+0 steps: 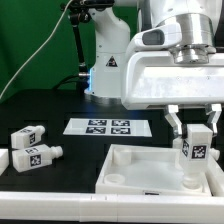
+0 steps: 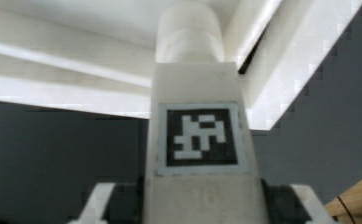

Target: Assemble one leg

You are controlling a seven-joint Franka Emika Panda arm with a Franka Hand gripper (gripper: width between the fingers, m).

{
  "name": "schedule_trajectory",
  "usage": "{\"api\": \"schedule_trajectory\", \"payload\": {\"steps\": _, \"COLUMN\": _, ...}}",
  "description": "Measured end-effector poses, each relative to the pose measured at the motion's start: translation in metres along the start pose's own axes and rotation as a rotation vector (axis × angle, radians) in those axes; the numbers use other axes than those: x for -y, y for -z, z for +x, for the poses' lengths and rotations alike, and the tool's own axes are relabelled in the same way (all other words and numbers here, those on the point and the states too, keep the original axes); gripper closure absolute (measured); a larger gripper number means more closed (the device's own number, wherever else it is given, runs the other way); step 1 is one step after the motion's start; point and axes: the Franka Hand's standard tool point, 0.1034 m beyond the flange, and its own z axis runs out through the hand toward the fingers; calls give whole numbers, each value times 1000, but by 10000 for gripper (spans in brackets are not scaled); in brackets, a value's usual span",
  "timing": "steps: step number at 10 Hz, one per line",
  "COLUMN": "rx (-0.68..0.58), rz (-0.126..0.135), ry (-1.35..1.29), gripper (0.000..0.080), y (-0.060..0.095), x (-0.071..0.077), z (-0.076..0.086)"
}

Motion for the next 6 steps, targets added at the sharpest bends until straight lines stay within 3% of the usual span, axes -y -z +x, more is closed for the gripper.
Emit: {"api": "schedule_trajectory", "payload": {"steps": 6, "rx": -33, "rz": -11, "ry": 3, "gripper": 515, "y": -12, "x": 0, "z": -7}}
